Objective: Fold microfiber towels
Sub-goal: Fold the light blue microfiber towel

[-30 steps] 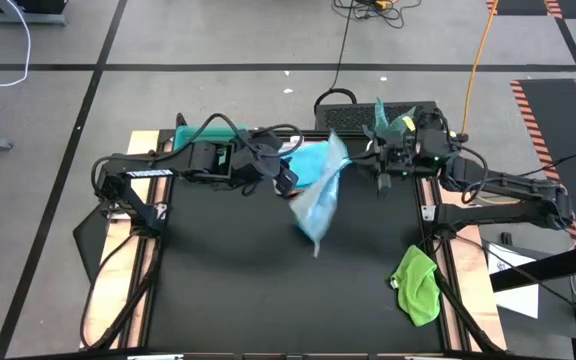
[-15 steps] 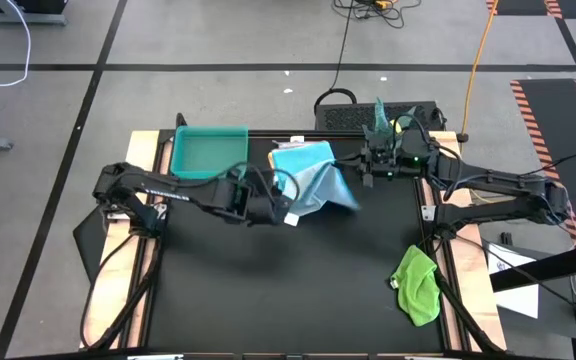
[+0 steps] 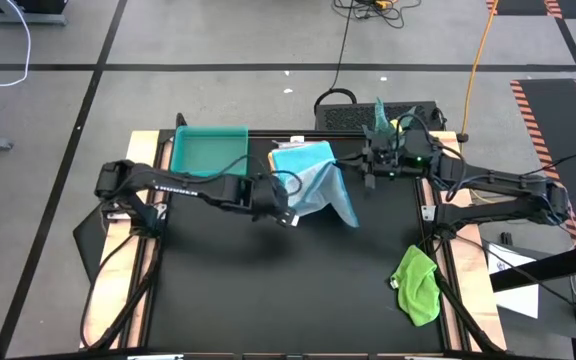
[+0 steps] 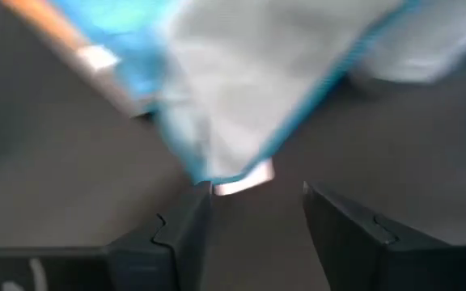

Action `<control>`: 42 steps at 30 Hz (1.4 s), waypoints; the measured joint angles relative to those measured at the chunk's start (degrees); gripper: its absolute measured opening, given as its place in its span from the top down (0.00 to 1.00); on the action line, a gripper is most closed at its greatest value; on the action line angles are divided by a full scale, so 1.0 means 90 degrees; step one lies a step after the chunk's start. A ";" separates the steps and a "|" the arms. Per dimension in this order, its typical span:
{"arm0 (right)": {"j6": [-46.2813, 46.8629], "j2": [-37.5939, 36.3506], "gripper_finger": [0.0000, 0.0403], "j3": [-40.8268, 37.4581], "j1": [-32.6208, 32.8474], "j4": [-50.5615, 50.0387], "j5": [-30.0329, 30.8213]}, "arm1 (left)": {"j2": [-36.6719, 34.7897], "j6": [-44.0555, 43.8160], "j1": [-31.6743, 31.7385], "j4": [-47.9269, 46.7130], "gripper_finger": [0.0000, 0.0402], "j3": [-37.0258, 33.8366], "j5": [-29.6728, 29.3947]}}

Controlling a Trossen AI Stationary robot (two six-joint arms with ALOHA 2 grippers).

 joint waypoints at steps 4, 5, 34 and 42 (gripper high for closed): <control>-0.0069 -0.0028 1.00 0.0000 0.0007 -0.0002 -0.0165 | 0.0000 0.0349 0.0231 0.1091 0.51 -0.0282 0.0582; -0.0069 -0.0033 1.00 0.0000 0.0007 0.0000 -0.0168 | 0.0000 0.0360 0.0286 0.1187 0.51 -0.0334 0.0626; -0.0753 -0.0161 1.00 -0.0002 -0.0011 0.0066 0.0886 | 0.0173 0.0794 -0.0350 0.1347 0.51 -0.0355 -0.1957; -0.0668 -0.0063 1.00 -0.0002 -0.0049 0.0258 0.0863 | 0.0826 0.0999 -0.0705 0.1894 0.51 -0.0355 -0.2129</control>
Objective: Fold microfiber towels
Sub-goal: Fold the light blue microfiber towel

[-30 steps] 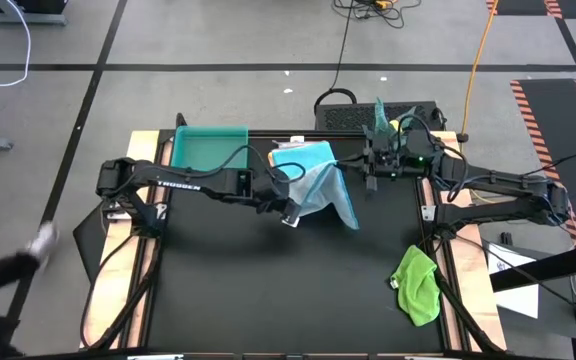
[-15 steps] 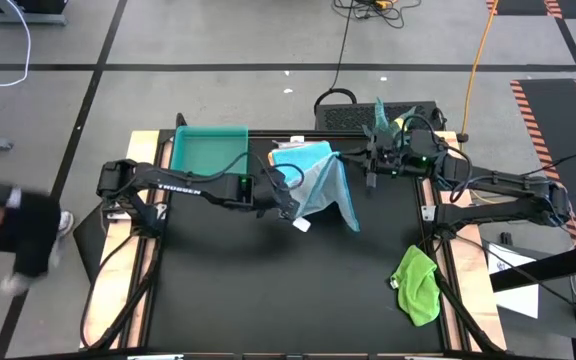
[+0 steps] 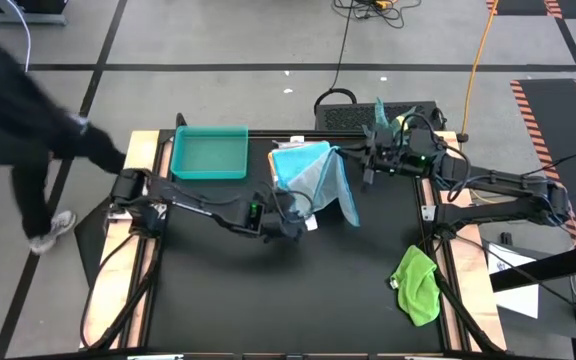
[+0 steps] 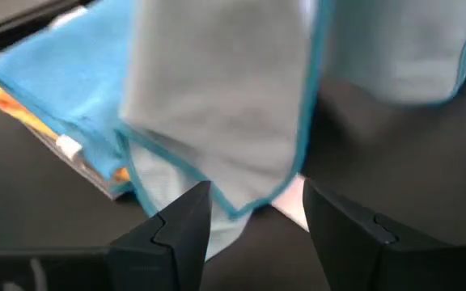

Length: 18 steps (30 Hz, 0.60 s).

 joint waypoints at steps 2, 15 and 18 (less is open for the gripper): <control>0.0033 0.0044 1.00 0.0000 0.0000 0.0030 -0.0004 | 0.0162 0.0235 -0.0048 0.0146 0.51 -0.0009 -0.0011; -0.0246 0.0286 1.00 0.0001 0.0002 0.0249 0.0334 | 0.0439 0.1756 -0.0552 0.1046 0.51 0.0000 -0.0159; -0.0227 0.0479 1.00 0.0000 -0.0002 0.0694 0.0541 | 0.0449 0.1706 -0.0578 0.1048 0.51 0.0000 -0.0161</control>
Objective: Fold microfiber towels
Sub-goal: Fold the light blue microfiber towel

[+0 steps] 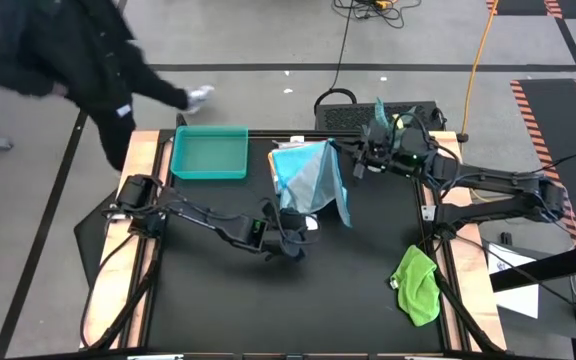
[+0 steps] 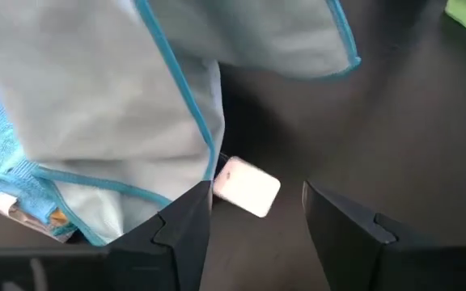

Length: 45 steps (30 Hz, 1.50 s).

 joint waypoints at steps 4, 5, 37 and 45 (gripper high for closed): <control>0.0166 0.0286 1.00 0.0000 0.0023 0.0663 -0.0068 | 0.0098 -0.0002 0.0012 -0.0013 0.51 -0.0002 -0.0366; 0.0168 0.0350 1.00 0.0000 0.0048 0.0764 -0.0073 | 0.0143 -0.0017 0.0039 0.0086 0.51 -0.0001 -0.0530; 0.0134 0.0565 1.00 0.0000 -0.0039 0.1734 -0.0055 | 0.0662 -0.0491 0.0426 0.1217 0.51 0.0000 -0.0813; 0.0153 0.0565 1.00 0.0000 0.0007 0.1757 -0.0071 | 0.0745 -0.0633 0.0556 0.1281 0.51 -0.0002 -0.1002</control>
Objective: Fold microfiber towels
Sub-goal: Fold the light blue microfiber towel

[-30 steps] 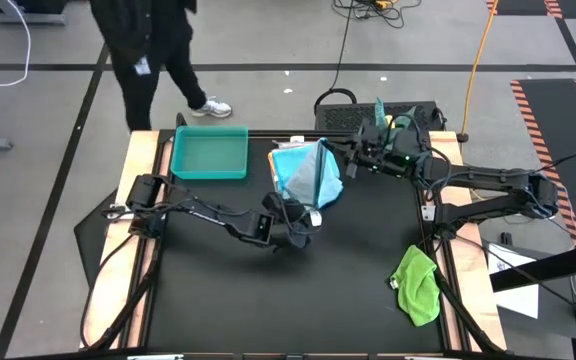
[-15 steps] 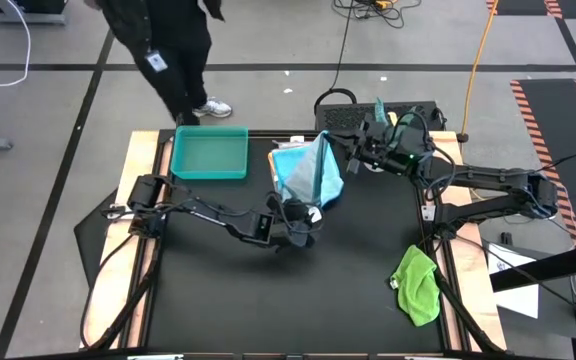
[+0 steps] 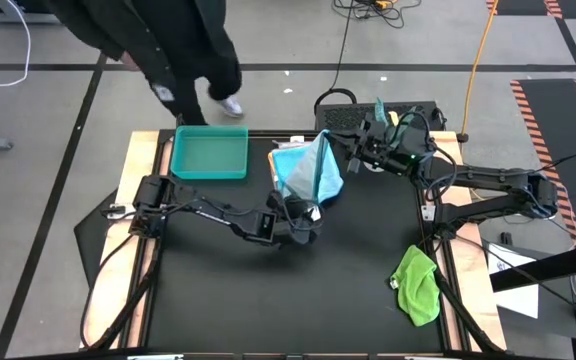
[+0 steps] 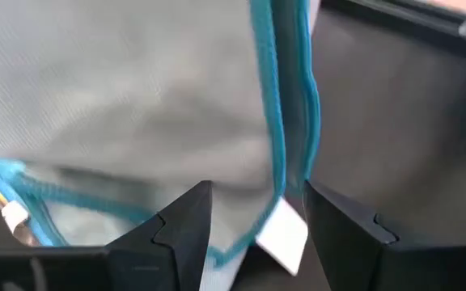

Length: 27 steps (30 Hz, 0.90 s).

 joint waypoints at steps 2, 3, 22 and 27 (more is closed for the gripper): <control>0.0008 0.0000 1.00 0.0000 0.0045 0.0000 -0.0004 | 0.0020 -0.0017 0.0043 0.0015 0.51 0.0007 -0.0005; 0.0008 0.0000 1.00 0.0000 0.0066 -0.0001 -0.0006 | 0.0034 -0.0016 0.0065 -0.0011 0.51 0.0004 0.0000; 0.0035 -0.0002 1.00 0.0000 0.0134 -0.0418 -0.0034 | -0.0181 -0.0277 0.0599 -0.0160 0.95 0.0131 0.1476; 0.0140 -0.0015 1.00 0.0000 0.0134 -0.0610 -0.0156 | -0.0718 -0.0178 0.0613 -0.0783 0.99 0.0136 0.1272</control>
